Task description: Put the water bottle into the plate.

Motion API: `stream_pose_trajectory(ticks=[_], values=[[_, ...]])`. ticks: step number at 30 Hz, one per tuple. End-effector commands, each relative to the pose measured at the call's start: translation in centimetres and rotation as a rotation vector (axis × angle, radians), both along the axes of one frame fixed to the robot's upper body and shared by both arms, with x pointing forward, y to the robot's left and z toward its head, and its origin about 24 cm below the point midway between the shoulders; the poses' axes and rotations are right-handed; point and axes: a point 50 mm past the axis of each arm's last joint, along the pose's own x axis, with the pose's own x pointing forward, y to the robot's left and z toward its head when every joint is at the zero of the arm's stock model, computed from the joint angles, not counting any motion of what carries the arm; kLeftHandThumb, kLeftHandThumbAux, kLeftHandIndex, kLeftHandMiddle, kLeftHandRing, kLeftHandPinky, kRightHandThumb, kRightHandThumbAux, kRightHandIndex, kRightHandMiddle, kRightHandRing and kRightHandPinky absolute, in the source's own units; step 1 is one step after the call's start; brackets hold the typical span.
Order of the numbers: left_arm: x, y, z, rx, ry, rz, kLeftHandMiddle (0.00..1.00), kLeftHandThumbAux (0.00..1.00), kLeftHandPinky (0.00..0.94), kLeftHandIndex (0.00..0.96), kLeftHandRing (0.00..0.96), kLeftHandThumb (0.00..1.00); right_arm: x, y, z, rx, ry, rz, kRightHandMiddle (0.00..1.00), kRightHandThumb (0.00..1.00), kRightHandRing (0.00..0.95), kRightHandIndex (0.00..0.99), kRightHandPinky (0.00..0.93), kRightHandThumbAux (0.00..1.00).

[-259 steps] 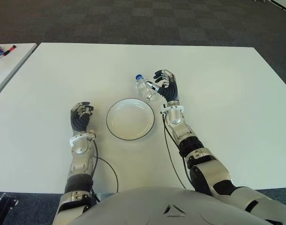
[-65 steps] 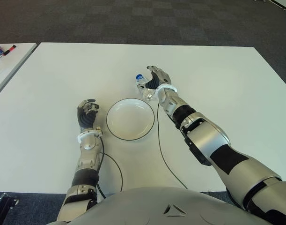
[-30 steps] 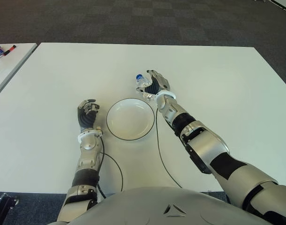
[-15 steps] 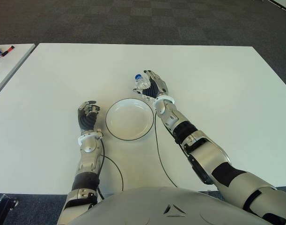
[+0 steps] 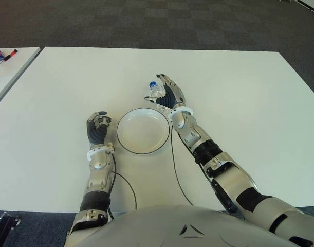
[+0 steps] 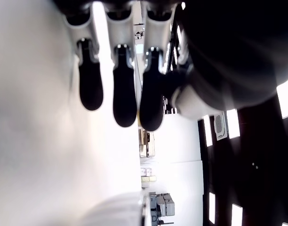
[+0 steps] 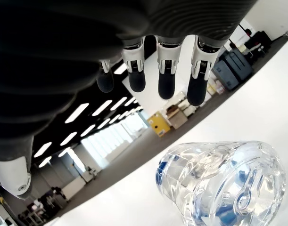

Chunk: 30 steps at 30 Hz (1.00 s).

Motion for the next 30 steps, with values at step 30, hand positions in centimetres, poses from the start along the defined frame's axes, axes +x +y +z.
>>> stream_pose_trajectory(ticks=[30], values=[[-1.6,-0.3,-2.4,-0.033,0.149,0.019,0.551,0.723,0.481,0.420,0.524,0.684,0.5,-0.5,-2.1,-0.187,0.104,-0.062,0.039,0.022,0.137,0.000,0.232,0.543]])
